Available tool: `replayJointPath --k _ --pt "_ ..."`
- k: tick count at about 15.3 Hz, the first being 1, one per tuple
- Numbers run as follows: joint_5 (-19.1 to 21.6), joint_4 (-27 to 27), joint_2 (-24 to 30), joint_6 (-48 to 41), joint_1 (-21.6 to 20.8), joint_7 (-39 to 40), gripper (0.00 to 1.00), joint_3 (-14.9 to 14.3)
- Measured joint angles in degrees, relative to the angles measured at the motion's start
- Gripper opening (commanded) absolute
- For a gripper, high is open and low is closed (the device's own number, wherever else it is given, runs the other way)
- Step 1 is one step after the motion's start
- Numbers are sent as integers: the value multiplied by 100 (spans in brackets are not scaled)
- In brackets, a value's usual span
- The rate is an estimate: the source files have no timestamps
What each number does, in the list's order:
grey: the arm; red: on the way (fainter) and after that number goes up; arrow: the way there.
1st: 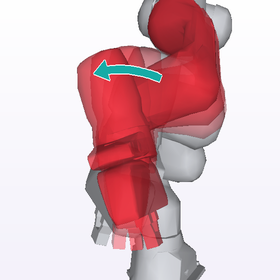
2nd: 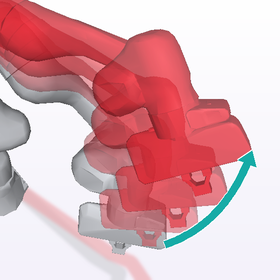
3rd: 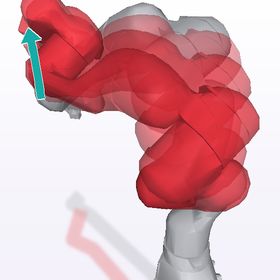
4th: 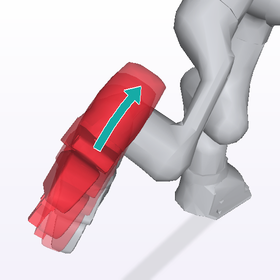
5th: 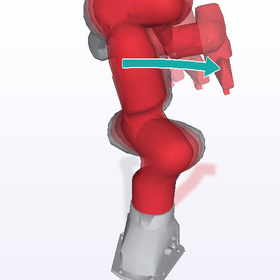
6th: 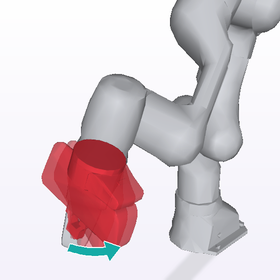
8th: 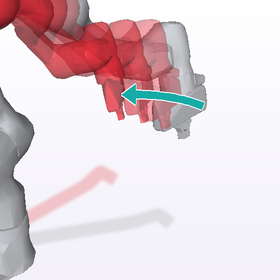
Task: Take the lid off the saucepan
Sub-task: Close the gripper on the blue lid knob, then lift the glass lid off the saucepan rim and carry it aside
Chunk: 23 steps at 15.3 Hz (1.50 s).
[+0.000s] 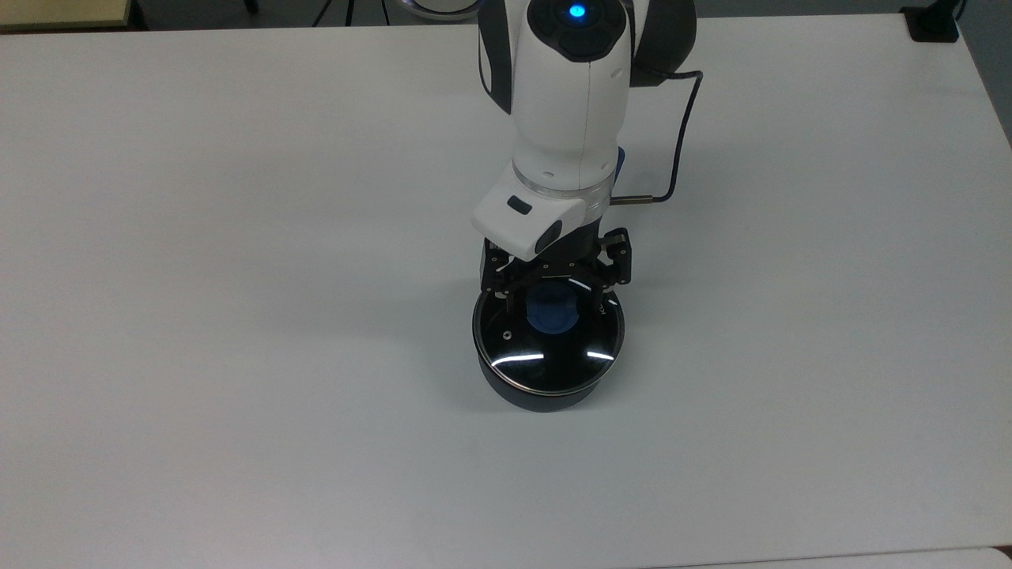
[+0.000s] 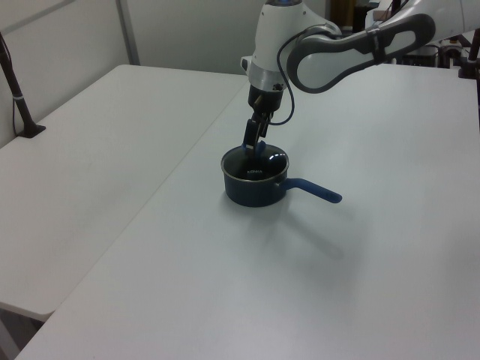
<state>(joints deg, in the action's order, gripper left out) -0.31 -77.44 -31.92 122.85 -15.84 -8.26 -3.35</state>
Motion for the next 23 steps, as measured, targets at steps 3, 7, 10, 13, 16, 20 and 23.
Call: replayJointPath --k 3,7,10,13,16,20,23 --pt "0 11 -70 149 -20 -7 96 -25" --pt "-51 16 -93 174 -34 -10 74 -25" --pt "-70 17 -104 174 -73 -11 51 -28" --pt "-118 21 -109 175 -86 -12 42 -51" --pt "-123 22 -110 175 -88 -12 31 -51" --pt "-123 23 -111 175 -88 -12 21 -51" --pt "-123 54 -110 175 -89 -12 21 -73"
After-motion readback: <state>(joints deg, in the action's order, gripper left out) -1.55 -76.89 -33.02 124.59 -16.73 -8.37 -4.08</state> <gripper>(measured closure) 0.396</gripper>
